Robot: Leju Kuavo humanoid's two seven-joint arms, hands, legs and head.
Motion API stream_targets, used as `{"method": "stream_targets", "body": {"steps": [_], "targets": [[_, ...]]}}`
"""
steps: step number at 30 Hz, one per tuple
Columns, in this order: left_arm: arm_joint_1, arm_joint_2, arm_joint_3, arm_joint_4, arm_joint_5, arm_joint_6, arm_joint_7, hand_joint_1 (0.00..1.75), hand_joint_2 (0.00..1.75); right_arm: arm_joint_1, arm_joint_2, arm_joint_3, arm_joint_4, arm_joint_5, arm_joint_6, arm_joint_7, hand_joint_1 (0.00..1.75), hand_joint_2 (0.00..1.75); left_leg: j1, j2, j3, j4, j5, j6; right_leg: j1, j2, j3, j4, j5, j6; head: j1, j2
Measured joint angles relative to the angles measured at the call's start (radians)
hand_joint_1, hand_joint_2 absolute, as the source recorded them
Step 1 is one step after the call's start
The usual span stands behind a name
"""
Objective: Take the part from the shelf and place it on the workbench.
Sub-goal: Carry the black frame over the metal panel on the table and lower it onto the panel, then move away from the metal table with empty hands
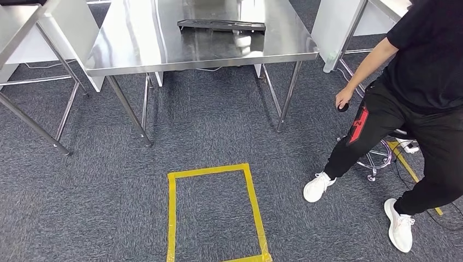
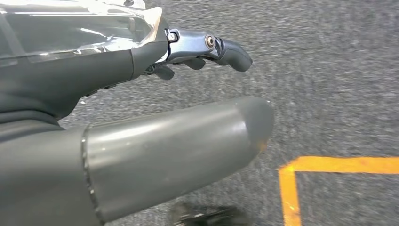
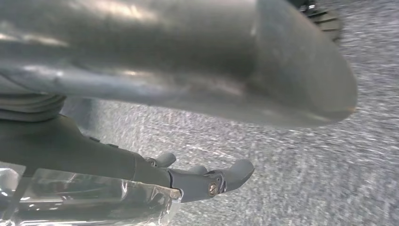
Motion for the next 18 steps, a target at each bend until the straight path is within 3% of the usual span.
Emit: {"method": "stream_targets", "body": {"steps": [2, 4, 6, 7, 10, 12, 14, 15, 16, 17, 18], "targets": [[0.000, 0.001, 0.000, 0.000, 0.002, 0.003, -0.001, 0.00, 0.00, 0.001, 0.001, 0.004, 0.000, 0.006, -0.002, 0.002, 0.00, 0.00, 0.000, 0.000, 0.032, 0.032, 0.034, -0.001, 0.002, -0.001, -0.031, 0.008, 0.022, 0.005, 0.000, 0.000], [0.000, 0.002, 0.000, 0.000, 0.003, 0.004, -0.001, 0.00, 0.00, 0.003, 0.002, 0.007, 0.000, 0.009, -0.003, 0.004, 0.00, 0.00, 0.000, 0.000, 0.134, -0.075, 0.074, 0.003, 0.003, -0.001, -0.063, 0.024, 0.036, 0.014, -0.001, 0.000], [-0.001, 0.003, 0.000, 0.000, 0.003, 0.004, -0.002, 0.00, 0.00, 0.003, 0.003, 0.009, 0.000, 0.009, -0.004, 0.005, 0.00, 0.00, -0.002, -0.002, 0.232, -0.212, 0.060, 0.010, 0.007, -0.002, -0.084, 0.043, 0.045, 0.025, 0.000, 0.000], [-0.001, 0.003, 0.000, 0.000, 0.003, 0.005, -0.003, 0.00, 0.00, 0.003, 0.003, 0.011, 0.000, 0.009, -0.004, 0.005, 0.00, 0.00, -0.004, -0.003, 0.254, -0.250, 0.048, 0.014, 0.009, -0.003, -0.091, 0.049, 0.052, 0.031, 0.001, 0.000], [0.000, 0.001, 0.000, 0.000, 0.004, 0.005, -0.005, 0.00, 0.00, 0.003, 0.002, 0.014, 0.002, 0.010, -0.005, 0.006, 0.00, 0.00, -0.008, 0.001, 0.234, -0.268, 0.061, 0.037, 0.011, -0.002, -0.110, 0.058, 0.062, 0.049, 0.000, 0.000], [0.001, 0.001, 0.001, 0.001, 0.006, 0.006, -0.006, 0.00, 0.00, 0.005, 0.002, 0.016, 0.003, 0.013, -0.006, 0.009, 0.00, 0.00, -0.006, 0.006, 0.204, -0.273, 0.087, 0.056, 0.007, 0.002, -0.138, 0.112, 0.004, 0.045, 0.003, 0.000], [0.003, 0.002, 0.002, 0.000, 0.011, 0.008, -0.008, 0.00, 0.00, 0.006, 0.004, 0.020, 0.003, 0.019, -0.006, 0.012, 0.00, 0.00, -0.006, 0.008, 0.169, -0.272, 0.115, 0.060, 0.001, 0.006, -0.174, 0.232, -0.086, 0.040, 0.006, 0.000], [0.004, 0.002, 0.003, 0.000, 0.013, 0.009, -0.009, 0.00, 0.00, 0.006, 0.003, 0.022, 0.004, 0.023, -0.005, 0.013, 0.00, 0.00, -0.006, 0.009, 0.151, -0.271, 0.129, 0.058, -0.001, 0.006, -0.184, 0.292, -0.110, 0.046, 0.006, 0.000], [0.005, 0.002, 0.003, 0.000, 0.014, 0.010, -0.010, 0.00, 0.00, 0.005, 0.003, 0.024, 0.004, 0.025, -0.005, 0.015, 0.00, 0.00, -0.005, 0.011, 0.134, -0.270, 0.144, 0.055, -0.004, 0.006, -0.181, 0.333, -0.112, 0.058, 0.006, 0.000], [0.006, 0.002, 0.004, 0.001, 0.014, 0.011, -0.010, 0.00, 0.00, 0.005, 0.003, 0.025, 0.004, 0.027, -0.005, 0.016, 0.00, 0.00, -0.004, 0.013, 0.118, -0.269, 0.158, 0.051, -0.006, 0.006, -0.160, 0.340, -0.091, 0.073, 0.006, 0.000], [0.008, 0.001, 0.004, 0.001, 0.014, 0.012, -0.010, 0.00, 0.00, 0.005, 0.002, 0.026, 0.004, 0.028, -0.005, 0.017, 0.00, 0.00, -0.002, 0.014, 0.102, -0.268, 0.172, 0.046, -0.010, 0.006, -0.122, 0.312, -0.064, 0.087, 0.006, 0.000]]}}
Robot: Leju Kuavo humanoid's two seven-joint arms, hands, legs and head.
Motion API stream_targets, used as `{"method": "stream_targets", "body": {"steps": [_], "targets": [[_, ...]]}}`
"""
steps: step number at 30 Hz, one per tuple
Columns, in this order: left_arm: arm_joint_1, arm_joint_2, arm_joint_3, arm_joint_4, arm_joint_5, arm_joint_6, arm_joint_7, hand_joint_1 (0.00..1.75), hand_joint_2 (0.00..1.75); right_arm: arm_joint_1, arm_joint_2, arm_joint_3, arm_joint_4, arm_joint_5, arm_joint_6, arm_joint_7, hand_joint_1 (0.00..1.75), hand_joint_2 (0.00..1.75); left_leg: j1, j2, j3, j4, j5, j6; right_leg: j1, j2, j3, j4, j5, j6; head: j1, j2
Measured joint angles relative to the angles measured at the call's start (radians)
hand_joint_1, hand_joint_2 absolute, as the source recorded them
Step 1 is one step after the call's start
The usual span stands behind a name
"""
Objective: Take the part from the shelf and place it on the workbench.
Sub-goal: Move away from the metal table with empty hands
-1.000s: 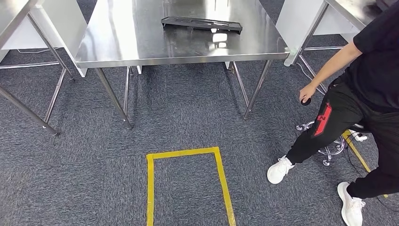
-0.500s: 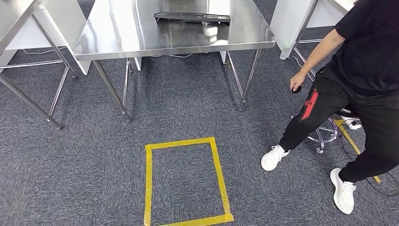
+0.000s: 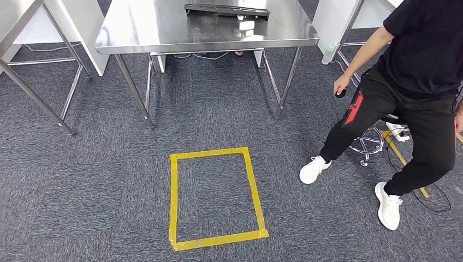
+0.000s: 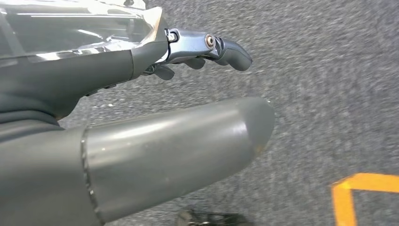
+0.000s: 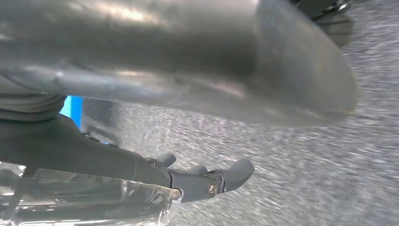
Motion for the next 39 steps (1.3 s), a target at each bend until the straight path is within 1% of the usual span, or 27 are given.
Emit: {"method": "stream_targets", "body": {"steps": [1, 2, 3, 4, 5, 6, 7, 8, 9, 11, 12, 13, 14, 15, 16, 17, 18, 19, 20, 23, 24, 31, 34, 36, 37, 38, 39], "targets": [[0.001, 0.000, 0.000, 0.000, 0.000, 0.001, 0.000, 0.00, 0.00, 0.000, 0.000, 0.001, 0.000, 0.001, 0.000, 0.001, 0.00, 0.00, 0.001, 0.000, -0.013, 0.001, 0.013, -0.006, -0.004, 0.000, 0.055, -0.062, 0.019, 0.009, 0.000, 0.000], [0.002, 0.000, 0.001, 0.000, 0.000, 0.003, -0.001, 0.00, 0.00, -0.002, 0.000, 0.002, 0.000, 0.003, 0.000, 0.001, 0.00, 0.00, 0.001, 0.000, -0.025, 0.003, 0.025, -0.013, -0.004, 0.001, 0.121, -0.148, 0.019, 0.010, 0.001, 0.000], [0.002, 0.000, 0.001, 0.000, 0.000, 0.006, -0.003, 0.00, 0.00, -0.003, 0.000, 0.004, 0.000, 0.006, 0.000, 0.001, 0.00, 0.00, -0.001, -0.001, -0.032, 0.004, 0.035, -0.021, -0.003, 0.003, 0.173, -0.229, 0.005, 0.003, 0.001, 0.000], [0.002, 0.001, 0.002, 0.000, 0.000, 0.011, -0.009, 0.00, 0.00, -0.004, 0.001, 0.004, 0.000, 0.008, 0.000, 0.001, 0.00, 0.00, -0.002, -0.001, -0.036, 0.004, 0.045, -0.028, 0.001, 0.005, 0.208, -0.288, -0.014, -0.009, 0.001, 0.000], [0.002, 0.002, 0.002, 0.000, 0.000, 0.017, -0.018, 0.00, 0.00, -0.005, 0.002, 0.005, 0.000, 0.010, 0.000, 0.001, 0.00, 0.00, -0.002, 0.000, -0.039, 0.002, 0.053, -0.034, 0.006, 0.006, 0.221, -0.319, -0.028, -0.022, 0.001, 0.000], [0.003, 0.002, 0.002, 0.000, -0.001, 0.024, -0.027, 0.00, 0.00, -0.004, 0.002, 0.005, 0.000, 0.011, 0.000, 0.002, 0.00, 0.00, 0.000, 0.000, -0.041, 0.000, 0.061, -0.041, 0.006, 0.006, 0.216, -0.324, -0.030, -0.035, 0.000, 0.000], [0.004, 0.003, 0.003, 0.000, -0.001, 0.030, -0.036, 0.00, 0.00, -0.002, 0.004, 0.005, 0.001, 0.012, 0.000, 0.002, 0.00, 0.00, 0.004, -0.001, -0.044, 0.003, 0.057, -0.046, 0.005, 0.004, 0.211, -0.321, -0.024, -0.047, -0.001, 0.000], [0.007, 0.003, 0.003, 0.001, -0.002, 0.035, -0.041, 0.00, 0.00, 0.000, 0.005, 0.005, 0.001, 0.012, 0.000, 0.004, 0.00, 0.00, 0.007, -0.002, -0.050, 0.016, 0.035, -0.050, 0.004, 0.002, 0.205, -0.320, -0.017, -0.060, -0.001, 0.000], [0.009, 0.003, 0.004, 0.001, -0.004, 0.038, -0.043, 0.00, 0.00, 0.001, 0.005, 0.005, 0.002, 0.012, 0.000, 0.005, 0.00, 0.00, 0.010, -0.004, -0.061, 0.050, -0.006, -0.053, 0.003, 0.000, 0.198, -0.320, -0.007, -0.071, -0.002, 0.000], [0.011, 0.002, 0.005, 0.001, -0.009, 0.042, -0.044, 0.00, 0.00, 0.002, 0.007, 0.005, 0.002, 0.012, 0.000, 0.007, 0.00, 0.00, 0.011, -0.007, -0.095, 0.169, -0.109, -0.054, 0.008, -0.002, 0.181, -0.319, 0.009, -0.086, -0.003, 0.000], [0.011, 0.003, 0.006, 0.001, -0.011, 0.044, -0.043, 0.00, 0.00, 0.002, 0.007, 0.005, 0.002, 0.012, 0.000, 0.008, 0.00, 0.00, 0.010, -0.009, -0.110, 0.236, -0.140, -0.054, 0.012, -0.003, 0.171, -0.318, 0.017, -0.088, -0.003, 0.000], [0.011, 0.004, 0.006, 0.001, -0.013, 0.046, -0.041, 0.00, 0.00, 0.003, 0.009, 0.005, 0.002, 0.012, 0.000, 0.009, 0.00, 0.00, 0.010, -0.009, -0.115, 0.281, -0.150, -0.053, 0.016, -0.003, 0.163, -0.316, 0.023, -0.089, -0.003, 0.000], [0.011, 0.005, 0.006, 0.001, -0.015, 0.047, -0.038, 0.00, 0.00, 0.004, 0.010, 0.005, 0.002, 0.012, 0.000, 0.009, 0.00, 0.00, 0.009, -0.010, -0.102, 0.291, -0.141, -0.051, 0.020, -0.003, 0.156, -0.315, 0.027, -0.089, -0.003, 0.000], [0.011, 0.005, 0.006, 0.001, -0.016, 0.048, -0.035, 0.00, 0.00, 0.005, 0.010, 0.005, 0.002, 0.013, 0.000, 0.010, 0.00, 0.00, 0.009, -0.010, -0.067, 0.257, -0.119, -0.046, 0.022, -0.003, 0.153, -0.314, 0.030, -0.088, -0.003, 0.000], [0.011, 0.005, 0.006, 0.001, -0.017, 0.048, -0.033, 0.00, 0.00, 0.006, 0.011, 0.005, 0.003, 0.013, 0.000, 0.010, 0.00, 0.00, 0.007, -0.011, -0.017, 0.191, -0.095, -0.039, 0.024, -0.003, 0.153, -0.312, 0.032, -0.087, -0.003, 0.000], [0.011, 0.007, 0.006, 0.001, -0.017, 0.049, -0.031, 0.00, 0.00, 0.006, 0.013, 0.005, 0.003, 0.014, 0.000, 0.010, 0.00, 0.00, 0.005, -0.012, 0.036, 0.116, -0.081, -0.032, 0.027, -0.003, 0.150, -0.309, 0.032, -0.086, -0.003, 0.000], [0.010, 0.008, 0.006, 0.001, -0.018, 0.050, -0.030, 0.00, 0.00, 0.005, 0.014, 0.005, 0.003, 0.015, 0.000, 0.010, 0.00, 0.00, 0.002, -0.012, 0.075, 0.056, -0.072, -0.026, 0.029, -0.003, 0.149, -0.307, 0.034, -0.084, -0.002, 0.000], [0.010, 0.009, 0.006, 0.001, -0.018, 0.051, -0.028, 0.00, 0.00, 0.004, 0.015, 0.005, 0.003, 0.017, 0.000, 0.010, 0.00, 0.00, -0.002, -0.012, 0.097, 0.018, -0.071, -0.022, 0.030, -0.003, 0.148, -0.305, 0.035, -0.081, -0.002, 0.000], [0.010, 0.010, 0.006, 0.001, -0.019, 0.052, -0.026, 0.00, 0.00, 0.003, 0.016, 0.005, 0.003, 0.018, 0.000, 0.010, 0.00, 0.00, -0.005, -0.012, 0.104, 0.002, -0.073, -0.022, 0.034, -0.003, 0.143, -0.302, 0.035, -0.079, -0.002, 0.000], [0.010, 0.009, 0.006, 0.001, -0.019, 0.052, -0.022, 0.00, 0.00, 0.001, 0.017, 0.005, 0.003, 0.018, 0.001, 0.011, 0.00, 0.00, -0.013, -0.012, 0.097, -0.006, -0.067, -0.025, 0.035, -0.003, 0.132, -0.297, 0.038, -0.071, -0.002, 0.000], [0.010, 0.010, 0.006, 0.001, -0.019, 0.052, -0.021, 0.00, 0.00, 0.001, 0.017, 0.005, 0.003, 0.018, 0.002, 0.011, 0.00, 0.00, -0.017, -0.012, 0.095, -0.005, -0.067, -0.023, 0.032, -0.003, 0.129, -0.298, 0.040, -0.067, -0.002, 0.000], [0.010, 0.010, 0.006, 0.001, -0.021, 0.054, -0.016, 0.00, 0.00, 0.000, 0.018, 0.005, 0.003, 0.015, 0.008, 0.017, 0.00, 0.00, -0.030, -0.012, 0.081, 0.000, -0.058, -0.007, 0.018, -0.002, 0.117, -0.300, 0.053, -0.046, -0.002, 0.000], [0.010, 0.011, 0.006, 0.001, -0.021, 0.054, -0.015, 0.00, 0.00, 0.000, 0.018, 0.005, 0.003, 0.013, 0.010, 0.018, 0.00, 0.00, -0.032, -0.012, 0.073, 0.005, -0.054, 0.000, 0.013, -0.002, 0.113, -0.301, 0.059, -0.037, -0.002, 0.000], [0.010, 0.010, 0.006, 0.001, -0.021, 0.055, -0.014, 0.00, 0.00, 0.000, 0.018, 0.005, 0.003, 0.013, 0.010, 0.018, 0.00, 0.00, -0.029, -0.007, 0.072, -0.001, -0.048, 0.008, 0.013, 0.000, 0.108, -0.297, 0.060, -0.031, -0.002, 0.000], [0.010, 0.009, 0.006, 0.001, -0.021, 0.056, -0.014, 0.00, 0.00, 0.000, 0.018, 0.005, 0.003, 0.013, 0.010, 0.018, 0.00, 0.00, -0.025, -0.003, 0.071, -0.005, -0.044, 0.014, 0.014, 0.001, 0.100, -0.283, 0.051, -0.031, -0.002, 0.000], [0.010, 0.008, 0.006, 0.001, -0.021, 0.057, -0.013, 0.00, 0.00, 0.000, 0.018, 0.004, 0.003, 0.013, 0.010, 0.018, 0.00, 0.00, -0.021, 0.003, 0.070, -0.009, -0.040, 0.019, 0.014, 0.002, 0.086, -0.253, 0.033, -0.032, 0.000, 0.000], [0.010, 0.008, 0.006, 0.001, -0.021, 0.059, -0.012, 0.00, 0.00, 0.000, 0.017, 0.004, 0.003, 0.014, 0.009, 0.018, 0.00, 0.00, -0.018, 0.009, 0.066, -0.011, -0.036, 0.023, 0.012, 0.002, 0.061, -0.201, 0.004, -0.035, 0.001, 0.000]]}}
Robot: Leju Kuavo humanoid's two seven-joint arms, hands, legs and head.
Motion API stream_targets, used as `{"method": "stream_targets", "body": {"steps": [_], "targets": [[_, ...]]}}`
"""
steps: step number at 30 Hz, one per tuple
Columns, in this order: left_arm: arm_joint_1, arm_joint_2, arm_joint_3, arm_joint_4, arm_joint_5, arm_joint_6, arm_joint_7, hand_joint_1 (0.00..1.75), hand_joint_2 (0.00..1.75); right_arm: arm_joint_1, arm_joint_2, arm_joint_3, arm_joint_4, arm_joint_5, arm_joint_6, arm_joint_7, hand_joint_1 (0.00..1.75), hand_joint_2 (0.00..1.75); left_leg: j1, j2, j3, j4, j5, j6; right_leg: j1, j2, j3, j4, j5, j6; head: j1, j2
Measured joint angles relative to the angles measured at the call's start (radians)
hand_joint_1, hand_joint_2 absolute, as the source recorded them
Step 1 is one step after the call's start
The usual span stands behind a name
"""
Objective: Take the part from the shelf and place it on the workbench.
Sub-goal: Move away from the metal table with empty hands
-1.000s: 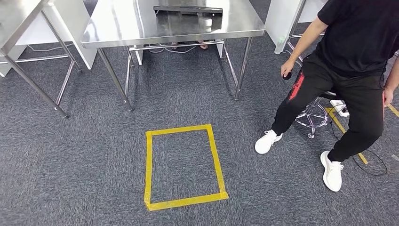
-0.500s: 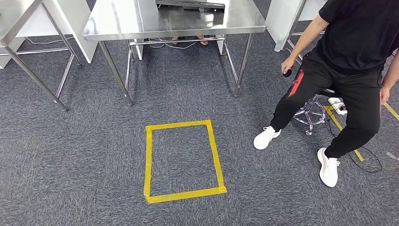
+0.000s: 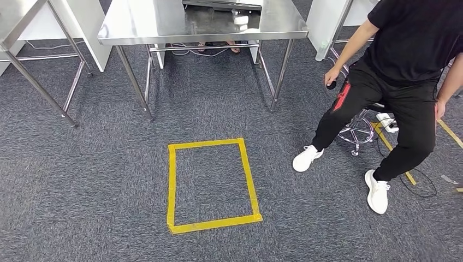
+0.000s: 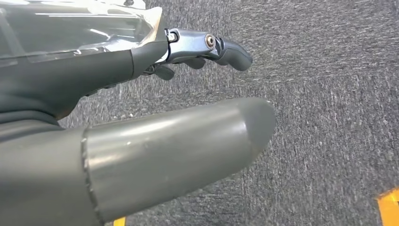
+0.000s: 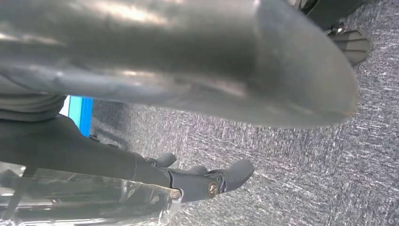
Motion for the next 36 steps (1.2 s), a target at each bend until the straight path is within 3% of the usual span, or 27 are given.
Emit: {"method": "stream_targets", "body": {"steps": [2, 3, 4, 5, 6, 8, 10, 12, 14, 16, 18, 19, 20, 21, 23, 25, 26, 27, 28, 30, 32, 34, 35, 36], "targets": [[0.000, 0.000, 0.000, 0.000, 0.001, 0.003, 0.003, 0.00, 0.00, 0.001, 0.000, 0.000, 0.000, 0.002, 0.000, 0.000, 0.00, 0.00, 0.001, 0.012, -0.009, 0.000, 0.004, 0.001, -0.003, 0.001, -0.066, 0.135, -0.062, -0.002, 0.002, 0.000], [0.000, 0.000, 0.000, 0.000, 0.001, 0.004, 0.004, 0.00, 0.00, 0.003, -0.001, 0.000, 0.000, 0.003, 0.000, 0.000, 0.00, 0.00, 0.002, 0.019, -0.012, 0.000, 0.006, -0.001, -0.005, 0.001, -0.087, 0.183, -0.078, 0.002, 0.002, 0.000], [0.000, -0.001, 0.000, 0.000, 0.001, 0.004, 0.005, 0.00, 0.00, 0.005, -0.001, 0.000, 0.000, 0.004, 0.000, 0.000, 0.00, 0.00, 0.003, 0.026, -0.015, 0.001, 0.008, -0.004, -0.008, 0.000, -0.088, 0.193, -0.078, 0.010, 0.002, 0.000], [0.000, -0.002, 0.000, 0.000, 0.001, 0.005, 0.006, 0.00, 0.00, 0.006, -0.001, 0.000, 0.000, 0.004, 0.000, 0.000, 0.00, 0.00, 0.005, 0.034, -0.016, 0.001, 0.009, -0.007, -0.011, -0.002, -0.069, 0.160, -0.061, 0.021, 0.002, 0.000], [0.000, -0.003, 0.000, 0.000, 0.001, 0.005, 0.006, 0.00, 0.00, 0.007, -0.002, 0.000, 0.000, 0.006, 0.000, 0.000, 0.00, 0.00, 0.007, 0.042, -0.016, 0.002, 0.010, -0.011, -0.015, -0.010, -0.031, 0.092, -0.033, 0.033, 0.002, 0.000], [0.000, -0.003, 0.000, 0.000, 0.001, 0.007, 0.008, 0.00, 0.00, 0.005, -0.001, 0.000, 0.000, 0.010, 0.001, 0.000, 0.00, 0.00, 0.007, 0.058, -0.013, 0.004, 0.009, -0.025, -0.017, -0.051, 0.039, -0.048, 0.019, 0.041, 0.002, 0.000], [0.000, -0.001, 0.001, 0.000, 0.002, 0.008, 0.010, 0.00, 0.00, 0.002, 0.000, 0.000, 0.000, 0.014, 0.002, 0.000, 0.00, 0.00, 0.005, 0.074, -0.008, 0.005, 0.008, -0.041, -0.011, -0.071, 0.057, -0.097, 0.040, 0.023, 0.002, 0.000], [-0.001, -0.001, 0.001, 0.000, 0.002, 0.009, 0.010, 0.00, 0.00, 0.001, 0.000, 0.000, 0.000, 0.015, 0.003, 0.000, 0.00, 0.00, 0.008, 0.089, -0.004, 0.004, 0.008, -0.055, -0.008, -0.048, 0.050, -0.094, 0.047, 0.000, 0.001, 0.000], [-0.002, -0.002, 0.001, 0.000, 0.002, 0.009, 0.010, 0.00, 0.00, 0.001, -0.001, 0.000, 0.000, 0.015, 0.003, 0.000, 0.00, 0.00, 0.016, 0.061, -0.014, 0.032, -0.020, -0.067, -0.012, -0.027, 0.049, -0.095, 0.056, -0.019, 0.000, 0.000], [0.000, -0.001, 0.002, 0.000, 0.002, 0.009, 0.011, 0.00, 0.00, 0.001, 0.000, 0.000, 0.000, 0.016, 0.003, 0.000, 0.00, 0.00, 0.019, 0.004, -0.059, 0.140, -0.094, -0.073, -0.011, -0.005, 0.044, -0.095, 0.065, -0.033, -0.001, 0.000], [0.002, 0.000, 0.005, 0.000, 0.002, 0.010, 0.013, 0.00, 0.00, 0.002, 0.001, 0.000, 0.000, 0.018, 0.003, 0.000, 0.00, 0.00, 0.019, -0.021, -0.117, 0.274, -0.156, -0.071, -0.003, 0.019, 0.037, -0.094, 0.071, -0.042, -0.001, 0.000], [0.003, 0.000, 0.007, 0.000, 0.002, 0.010, 0.014, 0.00, 0.00, 0.003, 0.002, 0.000, 0.000, 0.019, 0.003, -0.001, 0.00, 0.00, 0.018, -0.024, -0.130, 0.305, -0.160, -0.068, 0.001, 0.032, 0.035, -0.094, 0.072, -0.044, -0.001, 0.000], [0.003, 0.001, 0.009, 0.000, 0.002, 0.010, 0.015, 0.00, 0.00, 0.004, 0.002, 0.000, 0.000, 0.021, 0.003, -0.001, 0.00, 0.00, 0.018, -0.026, -0.124, 0.294, -0.143, -0.064, 0.005, 0.045, 0.035, -0.093, 0.073, -0.045, -0.001, 0.000], [0.003, 0.001, 0.011, 0.000, 0.002, 0.011, 0.016, 0.00, 0.00, 0.005, 0.002, 0.000, 0.000, 0.022, 0.003, -0.001, 0.00, 0.00, 0.018, -0.031, -0.098, 0.244, -0.109, -0.058, 0.008, 0.060, 0.037, -0.093, 0.074, -0.046, 0.000, 0.000], [0.003, 0.003, 0.014, 0.000, 0.002, 0.011, 0.019, 0.00, 0.00, 0.005, 0.003, 0.000, 0.000, 0.024, 0.004, -0.002, 0.00, 0.00, 0.018, -0.073, -0.025, 0.098, -0.043, -0.041, 0.012, 0.085, 0.039, -0.092, 0.075, -0.044, 0.000, 0.000], [0.002, 0.006, 0.016, 0.000, 0.002, 0.012, 0.023, 0.00, 0.00, 0.002, 0.004, 0.000, 0.001, 0.028, 0.005, -0.003, 0.00, 0.00, 0.016, -0.109, 0.013, 0.020, -0.024, -0.031, 0.011, 0.108, 0.032, -0.091, 0.078, -0.038, 0.001, 0.000], [0.002, 0.007, 0.017, 0.001, 0.002, 0.014, 0.025, 0.00, 0.00, 0.001, 0.005, 0.000, 0.001, 0.030, 0.007, -0.003, 0.00, 0.00, 0.013, -0.110, 0.015, 0.014, -0.026, -0.030, 0.008, 0.119, 0.026, -0.090, 0.081, -0.033, 0.001, 0.000], [0.002, 0.007, 0.017, 0.001, 0.003, 0.015, 0.028, 0.00, 0.00, 0.001, 0.004, 0.000, 0.001, 0.032, 0.009, -0.002, 0.00, 0.00, 0.011, -0.099, 0.016, 0.009, -0.023, -0.029, 0.006, 0.131, 0.018, -0.092, 0.085, -0.026, 0.000, 0.000], [0.001, 0.006, 0.017, 0.001, 0.003, 0.018, 0.030, 0.00, 0.00, 0.002, 0.003, 0.000, 0.001, 0.033, 0.011, -0.001, 0.00, 0.00, 0.011, -0.086, 0.017, 0.001, -0.018, -0.026, 0.006, 0.128, 0.013, -0.088, 0.085, -0.021, 0.000, 0.000], [0.000, 0.001, 0.017, 0.001, 0.002, 0.024, 0.033, 0.00, 0.00, 0.003, 0.000, 0.000, 0.002, 0.034, 0.015, 0.005, 0.00, 0.00, 0.014, -0.058, 0.022, -0.016, -0.008, -0.019, 0.010, 0.082, -0.017, -0.043, 0.058, -0.018, 0.002, 0.000], [0.002, -0.002, 0.017, 0.001, 0.000, 0.028, 0.038, 0.00, 0.00, 0.001, -0.004, 0.000, 0.002, 0.034, 0.017, 0.008, 0.00, 0.00, 0.015, -0.027, 0.022, -0.022, -0.004, -0.015, 0.007, 0.028, -0.080, 0.082, -0.004, -0.020, 0.005, 0.000], [0.003, -0.005, 0.017, 0.001, -0.001, 0.028, 0.046, 0.00, 0.00, 0.001, -0.006, 0.000, 0.002, 0.034, 0.017, 0.009, 0.00, 0.00, 0.015, 0.007, 0.019, -0.021, -0.004, -0.016, 0.000, 0.016, -0.133, 0.191, -0.043, -0.009, 0.006, 0.000], [0.003, -0.007, 0.017, 0.001, -0.002, 0.028, 0.050, 0.00, 0.00, 0.003, -0.006, 0.000, 0.002, 0.034, 0.016, 0.009, 0.00, 0.00, 0.015, 0.022, 0.019, -0.021, -0.005, -0.017, -0.004, 0.012, -0.130, 0.192, -0.038, 0.002, 0.006, 0.000], [0.003, -0.009, 0.017, 0.001, -0.003, 0.028, 0.053, 0.00, 0.00, 0.005, -0.006, 0.000, 0.002, 0.036, 0.015, 0.009, 0.00, 0.00, 0.017, 0.035, 0.019, -0.020, -0.006, -0.019, -0.009, 0.006, -0.104, 0.149, -0.019, 0.015, 0.006, 0.000]]}}
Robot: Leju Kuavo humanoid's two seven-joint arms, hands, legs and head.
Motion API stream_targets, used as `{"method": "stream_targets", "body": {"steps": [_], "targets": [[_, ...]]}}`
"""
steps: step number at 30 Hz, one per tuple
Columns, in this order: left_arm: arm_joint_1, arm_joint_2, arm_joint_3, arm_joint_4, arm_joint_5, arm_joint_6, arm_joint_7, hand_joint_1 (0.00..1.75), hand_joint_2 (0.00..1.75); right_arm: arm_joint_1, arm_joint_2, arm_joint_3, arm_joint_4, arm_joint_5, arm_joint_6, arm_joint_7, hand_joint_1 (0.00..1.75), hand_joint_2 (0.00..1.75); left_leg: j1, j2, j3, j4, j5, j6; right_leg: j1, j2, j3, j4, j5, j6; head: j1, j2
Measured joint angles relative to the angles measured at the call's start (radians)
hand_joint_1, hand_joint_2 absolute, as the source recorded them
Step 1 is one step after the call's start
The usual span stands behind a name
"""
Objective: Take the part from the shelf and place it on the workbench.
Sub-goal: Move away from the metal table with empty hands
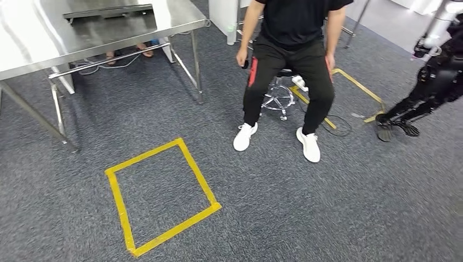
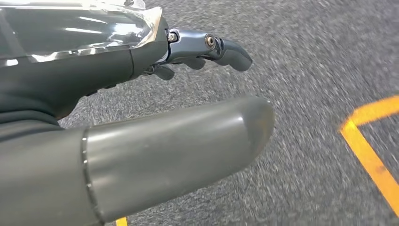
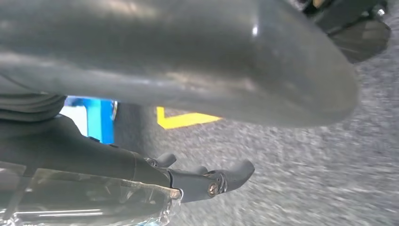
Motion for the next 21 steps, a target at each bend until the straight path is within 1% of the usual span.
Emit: {"method": "stream_targets", "body": {"steps": [1, 2, 3, 4, 5, 6, 7, 8, 9, 10, 11, 12, 13, 14, 15, 16, 17, 18, 19, 20, 21], "targets": [[0.000, -0.002, 0.000, 0.000, -0.001, 0.001, 0.002, 0.00, 0.00, 0.001, 0.000, 0.000, 0.000, 0.002, -0.001, 0.000, 0.00, 0.00, 0.001, 0.013, 0.001, 0.002, -0.002, -0.004, -0.005, -0.014, 0.044, -0.076, 0.027, 0.013, 0.000, 0.000], [0.000, -0.003, 0.000, 0.000, -0.001, 0.002, 0.004, 0.00, 0.00, 0.001, 0.002, 0.000, 0.000, 0.003, -0.001, 0.000, 0.00, 0.00, 0.000, 0.024, 0.003, 0.004, -0.004, -0.010, -0.009, -0.041, 0.086, -0.151, 0.053, 0.020, 0.000, 0.000], [0.000, -0.003, 0.000, 0.000, -0.001, 0.003, 0.006, 0.00, 0.00, -0.001, 0.004, 0.001, 0.000, 0.004, -0.002, 0.000, 0.00, 0.00, -0.001, 0.034, 0.006, 0.006, -0.008, -0.018, -0.008, -0.064, 0.118, -0.208, 0.074, 0.020, 0.000, 0.000], [-0.001, -0.003, 0.000, 0.000, -0.002, 0.005, 0.006, 0.00, 0.00, -0.002, 0.006, 0.001, 0.000, 0.004, -0.002, 0.001, 0.00, 0.00, -0.004, 0.044, 0.010, 0.008, -0.012, -0.026, -0.007, -0.080, 0.132, -0.238, 0.086, 0.015, -0.002, 0.000], [-0.002, -0.003, 0.000, 0.000, -0.004, 0.007, 0.007, 0.00, 0.00, -0.003, 0.008, 0.002, 0.000, 0.004, -0.002, 0.002, 0.00, 0.00, -0.005, 0.054, 0.015, 0.008, -0.015, -0.034, -0.004, -0.085, 0.131, -0.243, 0.090, 0.005, -0.003, 0.000], [-0.003, -0.004, 0.000, 0.000, -0.007, 0.008, 0.007, 0.00, 0.00, -0.003, 0.008, 0.002, 0.000, 0.004, -0.002, 0.004, 0.00, 0.00, -0.004, 0.065, 0.020, 0.006, -0.017, -0.042, -0.001, -0.074, 0.128, -0.243, 0.092, -0.005, -0.003, 0.000], [-0.004, -0.004, 0.000, -0.001, -0.010, 0.009, 0.008, 0.00, 0.00, -0.003, 0.008, 0.002, 0.000, 0.004, -0.002, 0.006, 0.00, 0.00, 0.000, 0.068, 0.023, 0.006, -0.020, -0.049, -0.005, -0.061, 0.127, -0.244, 0.095, -0.015, -0.004, 0.000], [-0.005, -0.005, 0.000, -0.001, -0.013, 0.009, 0.008, 0.00, 0.00, -0.003, 0.009, 0.002, 0.000, 0.003, -0.002, 0.008, 0.00, 0.00, 0.004, 0.054, 0.023, 0.015, -0.031, -0.055, -0.009, -0.050, 0.129, -0.246, 0.098, -0.023, -0.005, 0.000], [-0.005, -0.005, 0.000, 0.000, -0.015, 0.009, 0.008, 0.00, 0.00, -0.002, 0.009, 0.002, 0.001, 0.003, -0.002, 0.009, 0.00, 0.00, 0.007, 0.027, 0.013, 0.043, -0.055, -0.059, -0.012, -0.038, 0.130, -0.247, 0.103, -0.031, -0.006, 0.000], [-0.004, -0.005, -0.001, 0.000, -0.016, 0.009, 0.008, 0.00, 0.00, -0.003, 0.009, 0.002, 0.001, 0.003, -0.002, 0.010, 0.00, 0.00, 0.010, -0.007, -0.009, 0.095, -0.091, -0.062, -0.015, -0.026, 0.131, -0.248, 0.107, -0.039, -0.007, 0.000], [-0.003, -0.005, -0.001, 0.000, -0.016, 0.009, 0.008, 0.00, 0.00, -0.003, 0.010, 0.001, 0.001, 0.003, -0.002, 0.010, 0.00, 0.00, 0.010, -0.037, -0.039, 0.164, -0.133, -0.061, -0.011, -0.014, 0.127, -0.248, 0.110, -0.043, -0.008, 0.000], [-0.001, -0.004, -0.001, 0.000, -0.017, 0.009, 0.009, 0.00, 0.00, -0.002, 0.011, 0.001, 0.001, 0.002, -0.002, 0.011, 0.00, 0.00, 0.010, -0.053, -0.074, 0.237, -0.167, -0.060, -0.007, 0.000, 0.124, -0.247, 0.111, -0.046, -0.008, 0.000], [0.000, -0.004, -0.001, 0.000, -0.017, 0.010, 0.010, 0.00, 0.00, -0.001, 0.012, 0.001, 0.001, 0.001, -0.002, 0.011, 0.00, 0.00, 0.010, -0.059, -0.100, 0.289, -0.183, -0.059, -0.003, 0.013, 0.123, -0.247, 0.112, -0.048, -0.008, 0.000], [0.001, -0.003, -0.001, 0.000, -0.019, 0.009, 0.011, 0.00, 0.00, 0.000, 0.012, 0.001, 0.001, 0.000, -0.002, 0.013, 0.00, 0.00, 0.010, -0.062, -0.111, 0.306, -0.177, -0.057, -0.001, 0.028, 0.122, -0.246, 0.113, -0.049, -0.008, 0.000], [0.002, -0.002, -0.001, 0.000, -0.023, 0.009, 0.012, 0.00, 0.00, 0.001, 0.013, 0.001, 0.001, -0.002, -0.002, 0.015, 0.00, 0.00, 0.010, -0.064, -0.102, 0.282, -0.151, -0.053, 0.001, 0.043, 0.123, -0.245, 0.113, -0.050, -0.008, 0.000], [0.002, -0.001, -0.001, 0.000, -0.027, 0.008, 0.014, 0.00, 0.00, 0.002, 0.013, 0.001, 0.001, -0.003, -0.002, 0.018, 0.00, 0.00, 0.010, -0.071, -0.077, 0.222, -0.111, -0.050, 0.002, 0.057, 0.124, -0.244, 0.114, -0.050, -0.008, 0.000], [0.002, 0.001, -0.002, 0.000, -0.031, 0.007, 0.015, 0.00, 0.00, 0.002, 0.014, 0.001, 0.001, -0.004, -0.002, 0.020, 0.00, 0.00, 0.010, -0.091, -0.045, 0.150, -0.073, -0.045, 0.002, 0.071, 0.124, -0.243, 0.114, -0.050, -0.008, 0.000], [0.002, 0.003, -0.002, 0.000, -0.034, 0.004, 0.016, 0.00, 0.00, 0.001, 0.016, 0.001, 0.001, -0.004, -0.003, 0.021, 0.00, 0.00, 0.011, -0.110, -0.018, 0.088, -0.047, -0.041, 0.005, 0.085, 0.122, -0.240, 0.114, -0.047, -0.008, 0.000], [0.001, 0.006, -0.003, 0.000, -0.037, 0.001, 0.019, 0.00, 0.00, 0.001, 0.017, 0.001, 0.001, -0.004, -0.004, 0.022, 0.00, 0.00, 0.010, -0.124, -0.001, 0.049, -0.034, -0.038, 0.006, 0.096, 0.119, -0.237, 0.114, -0.044, -0.007, 0.000], [0.001, 0.008, -0.003, 0.000, -0.038, -0.001, 0.022, 0.00, 0.00, 0.001, 0.019, 0.001, 0.001, -0.004, -0.005, 0.022, 0.00, 0.00, 0.007, -0.131, 0.006, 0.034, -0.033, -0.035, 0.007, 0.106, 0.113, -0.236, 0.116, -0.038, -0.007, 0.000], [0.001, 0.009, -0.003, 0.000, -0.039, -0.003, 0.026, 0.00, 0.00, 0.002, 0.020, 0.001, 0.001, -0.003, -0.005, 0.023, 0.00, 0.00, 0.004, -0.122, 0.006, 0.032, -0.033, -0.031, 0.008, 0.116, 0.105, -0.236, 0.119, -0.030, -0.007, 0.000]]}}
